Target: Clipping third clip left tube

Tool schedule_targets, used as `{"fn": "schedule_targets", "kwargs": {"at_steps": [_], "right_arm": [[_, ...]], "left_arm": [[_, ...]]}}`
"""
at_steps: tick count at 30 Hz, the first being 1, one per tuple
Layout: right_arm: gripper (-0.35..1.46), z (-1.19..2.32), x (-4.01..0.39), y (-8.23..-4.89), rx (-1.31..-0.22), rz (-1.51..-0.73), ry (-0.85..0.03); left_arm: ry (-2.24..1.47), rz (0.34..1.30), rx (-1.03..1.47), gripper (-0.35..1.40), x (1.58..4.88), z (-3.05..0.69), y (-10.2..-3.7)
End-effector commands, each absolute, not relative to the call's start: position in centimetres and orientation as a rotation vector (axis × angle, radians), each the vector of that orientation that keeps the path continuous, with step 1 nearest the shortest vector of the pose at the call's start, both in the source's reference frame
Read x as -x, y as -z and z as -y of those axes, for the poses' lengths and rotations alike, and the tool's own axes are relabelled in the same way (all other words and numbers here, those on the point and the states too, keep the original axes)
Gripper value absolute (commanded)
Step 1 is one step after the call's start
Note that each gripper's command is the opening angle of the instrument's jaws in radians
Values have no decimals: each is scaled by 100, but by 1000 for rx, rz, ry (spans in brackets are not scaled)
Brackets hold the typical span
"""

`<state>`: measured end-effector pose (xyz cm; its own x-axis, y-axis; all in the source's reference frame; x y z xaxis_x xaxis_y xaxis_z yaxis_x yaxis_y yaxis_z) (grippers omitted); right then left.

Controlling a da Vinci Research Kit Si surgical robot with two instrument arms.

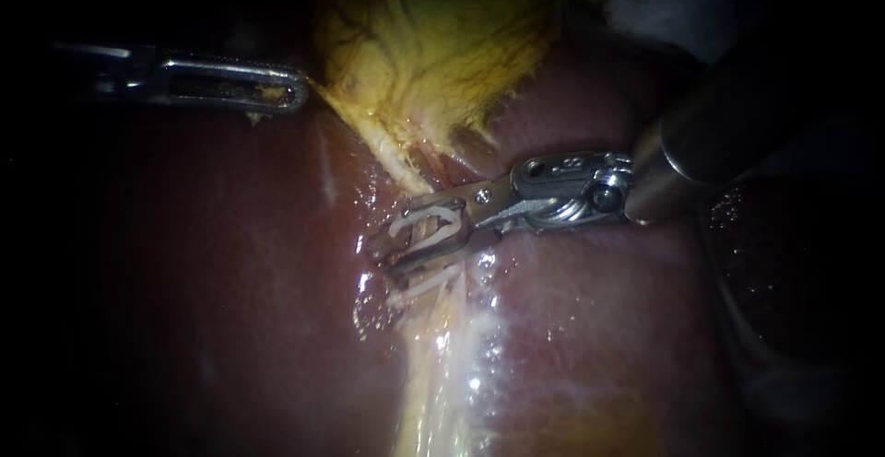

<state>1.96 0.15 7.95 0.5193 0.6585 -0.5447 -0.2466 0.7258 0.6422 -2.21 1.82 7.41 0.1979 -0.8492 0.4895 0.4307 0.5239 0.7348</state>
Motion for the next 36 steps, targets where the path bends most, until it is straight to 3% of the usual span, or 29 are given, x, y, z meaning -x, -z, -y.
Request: {"fn": "schedule_targets", "kwargs": {"at_steps": [1, 11, 24, 31, 36], "right_arm": [[42, -15, -196, -794, -534, -865, -574], [45, -17, -195, -775, -565, -892, -583], [47, -2, -202, -733, -724, -1013, -513], [48, -4, -194, -718, -826, -1107, -435], [48, -5, -187, -717, -870, -1130, -448]], "left_arm": [[948, 1015, -496, -35, 221, -182, -741], [947, 1015, -497, -35, 219, -182, -742], [947, 1015, -495, -35, 217, -184, -744], [949, 1015, -493, -35, 216, -184, -745], [948, 1015, -493, -35, 216, -184, -745]]}}
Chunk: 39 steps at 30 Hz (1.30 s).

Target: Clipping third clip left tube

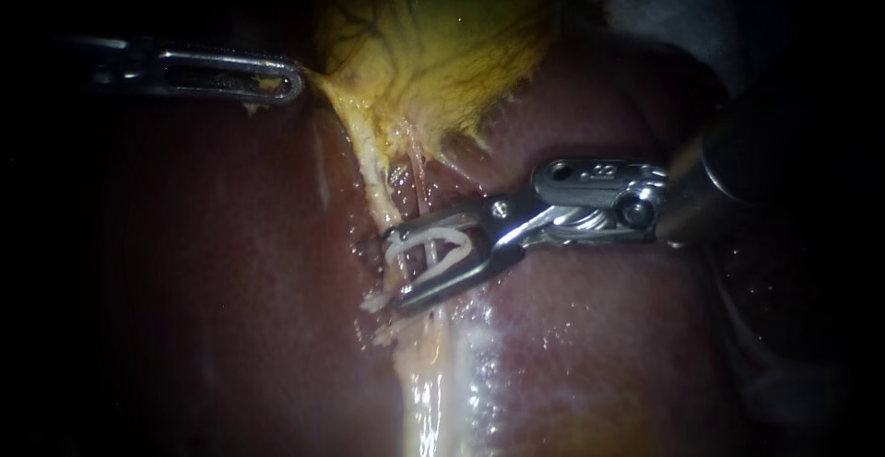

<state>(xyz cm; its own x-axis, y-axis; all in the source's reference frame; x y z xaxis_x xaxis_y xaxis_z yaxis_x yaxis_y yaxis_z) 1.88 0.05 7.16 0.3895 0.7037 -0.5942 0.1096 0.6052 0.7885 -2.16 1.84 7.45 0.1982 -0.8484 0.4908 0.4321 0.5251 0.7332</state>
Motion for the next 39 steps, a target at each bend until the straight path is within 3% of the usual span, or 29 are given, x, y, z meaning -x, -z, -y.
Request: {"fn": "schedule_targets", "kwargs": {"at_steps": [1, 10, 27, 39], "right_arm": [[48, -5, -186, -717, -877, -1134, -450], [48, -9, -178, -729, -929, -1153, -511], [48, 8, -163, -799, -984, -1105, -579], [47, 15, -186, -820, -1035, -1130, -592]], "left_arm": [[948, 1015, -493, -35, 216, -184, -745], [948, 1015, -493, -35, 215, -184, -745], [948, 1015, -493, -35, 215, -184, -745], [948, 1015, -493, -35, 215, -184, -745]]}}
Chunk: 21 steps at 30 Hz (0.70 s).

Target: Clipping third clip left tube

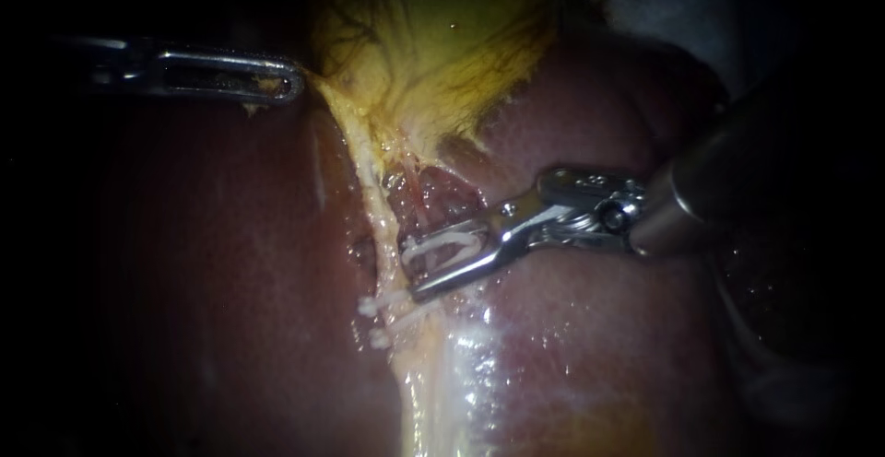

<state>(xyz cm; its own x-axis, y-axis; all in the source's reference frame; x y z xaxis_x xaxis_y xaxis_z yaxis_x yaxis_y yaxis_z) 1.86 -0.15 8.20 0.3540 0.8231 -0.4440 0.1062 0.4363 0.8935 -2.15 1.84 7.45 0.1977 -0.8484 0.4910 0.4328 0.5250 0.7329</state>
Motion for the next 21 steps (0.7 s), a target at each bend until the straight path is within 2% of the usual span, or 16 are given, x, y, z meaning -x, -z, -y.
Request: {"fn": "schedule_targets", "kwargs": {"at_steps": [1, 8, 17, 21], "right_arm": [[47, 16, -190, -820, -1046, -1141, -594], [49, 21, -208, -815, -1088, -1205, -610], [51, 29, -229, -801, -1189, -1344, -657], [51, 27, -236, -791, -1177, -1361, -728]], "left_arm": [[948, 1015, -493, -35, 215, -184, -745], [948, 1015, -493, -35, 216, -184, -745], [948, 1015, -493, -35, 216, -184, -745], [948, 1015, -493, -35, 216, -184, -745]]}}
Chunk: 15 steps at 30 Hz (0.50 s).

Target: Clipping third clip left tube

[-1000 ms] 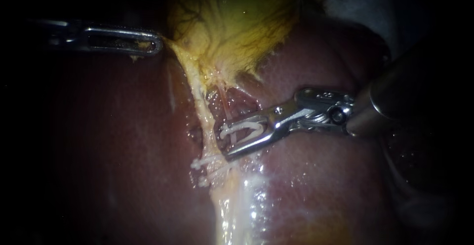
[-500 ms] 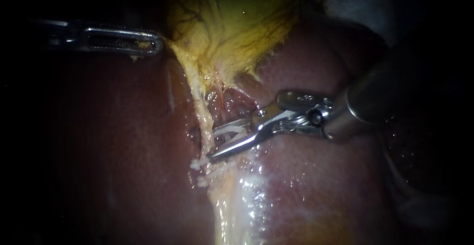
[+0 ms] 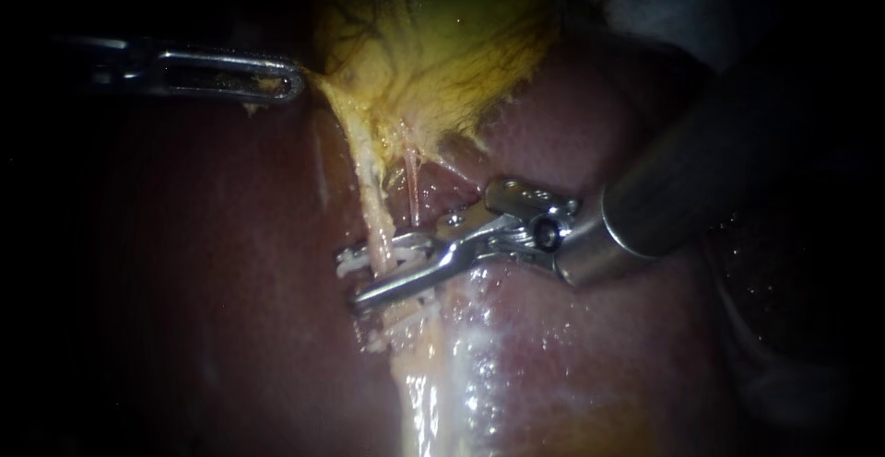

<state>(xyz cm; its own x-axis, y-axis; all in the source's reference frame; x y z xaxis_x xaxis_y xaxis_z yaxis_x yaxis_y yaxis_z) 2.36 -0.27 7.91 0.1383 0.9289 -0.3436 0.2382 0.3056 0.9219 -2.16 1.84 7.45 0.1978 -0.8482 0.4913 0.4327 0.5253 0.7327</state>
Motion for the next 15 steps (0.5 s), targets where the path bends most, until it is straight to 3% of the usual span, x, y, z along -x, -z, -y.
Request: {"fn": "schedule_targets", "kwargs": {"at_steps": [1, 5, 11, 15], "right_arm": [[51, 25, -237, -789, -1173, -1362, -748], [51, 16, -241, -780, -1156, -1362, -814], [48, 8, -240, -777, -1146, -1365, -837], [34, 7, -241, -778, -1154, -1353, -866]], "left_arm": [[948, 1015, -493, -35, 216, -184, -745], [948, 1015, -493, -35, 216, -184, -746], [948, 1015, -492, -35, 216, -184, -746], [948, 1015, -492, -35, 216, -184, -745]]}}
